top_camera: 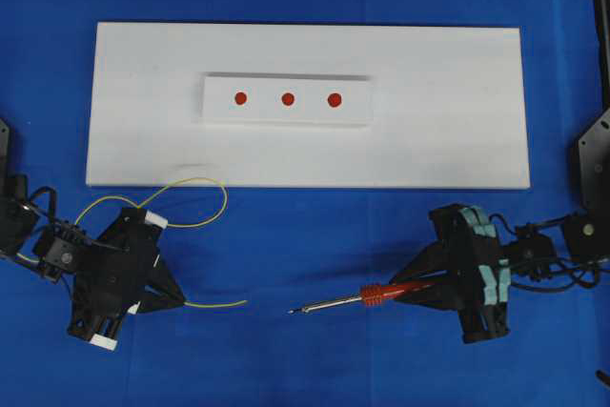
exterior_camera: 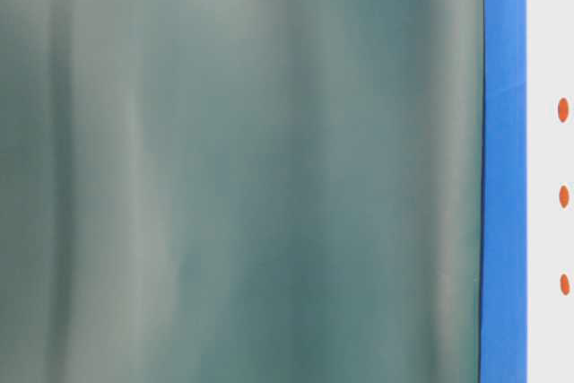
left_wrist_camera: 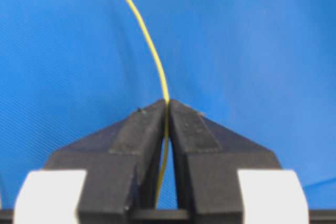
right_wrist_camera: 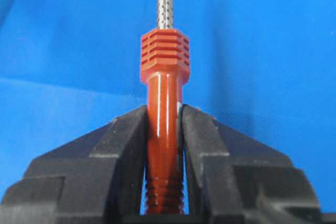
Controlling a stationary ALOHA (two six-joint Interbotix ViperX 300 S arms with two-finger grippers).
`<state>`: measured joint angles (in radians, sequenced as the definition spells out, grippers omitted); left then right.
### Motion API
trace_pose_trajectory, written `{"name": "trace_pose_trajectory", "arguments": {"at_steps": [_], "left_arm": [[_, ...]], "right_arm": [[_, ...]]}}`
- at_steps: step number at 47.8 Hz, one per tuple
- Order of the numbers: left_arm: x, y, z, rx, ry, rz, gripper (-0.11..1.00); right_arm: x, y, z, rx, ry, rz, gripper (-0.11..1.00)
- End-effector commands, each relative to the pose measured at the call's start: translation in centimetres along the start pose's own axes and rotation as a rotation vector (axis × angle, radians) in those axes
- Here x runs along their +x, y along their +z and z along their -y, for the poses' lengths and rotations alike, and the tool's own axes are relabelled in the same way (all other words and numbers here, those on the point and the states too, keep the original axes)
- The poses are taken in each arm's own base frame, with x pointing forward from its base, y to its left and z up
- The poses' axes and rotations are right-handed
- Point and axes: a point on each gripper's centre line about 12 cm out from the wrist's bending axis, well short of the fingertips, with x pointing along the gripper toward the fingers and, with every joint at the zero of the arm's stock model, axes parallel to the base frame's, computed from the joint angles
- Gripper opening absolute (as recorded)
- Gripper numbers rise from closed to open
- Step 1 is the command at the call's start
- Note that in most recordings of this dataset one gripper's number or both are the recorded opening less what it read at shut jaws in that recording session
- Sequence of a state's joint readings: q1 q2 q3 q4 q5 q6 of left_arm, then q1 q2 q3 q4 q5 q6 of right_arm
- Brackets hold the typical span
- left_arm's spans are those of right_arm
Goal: Touch the tip of the soldering iron to the tip of the solder at the mark.
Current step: 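Lift the solder and iron and bring them over the red-dot strip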
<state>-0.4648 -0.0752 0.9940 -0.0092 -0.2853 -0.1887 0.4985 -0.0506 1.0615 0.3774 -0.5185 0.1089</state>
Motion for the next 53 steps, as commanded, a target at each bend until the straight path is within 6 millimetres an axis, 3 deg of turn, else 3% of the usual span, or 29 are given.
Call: {"name": "trace_pose_trajectory", "arguments": {"at_steps": [1,16,30,41,53], "left_arm": [[-1.9,3.0,-0.2,-0.01,0.018,0.005,0.02],[-7.4,7.5,-3.2,-0.083,0.131,-0.048,0.02],[-10.8,9.1,-8.7,-0.204,0.295,-0.046,0.02],[-11.6,8.7,-12.8,-0.255,0.403,-0.113,0.02],[-11.8,8.4,-15.9,-0.242,0.465,-0.178,0.02]], "right_arm": [[-1.1,2.6,-0.6,0.006,0.024,0.028,0.06],[-5.0,9.0,1.1,-0.025,-0.001,-0.052,0.06],[-7.6,13.5,6.8,-0.074,-0.169,-0.117,0.06],[-8.5,14.6,11.9,-0.059,-0.323,-0.157,0.06],[-7.9,15.2,14.6,-0.05,-0.39,-0.198,0.06]]}}
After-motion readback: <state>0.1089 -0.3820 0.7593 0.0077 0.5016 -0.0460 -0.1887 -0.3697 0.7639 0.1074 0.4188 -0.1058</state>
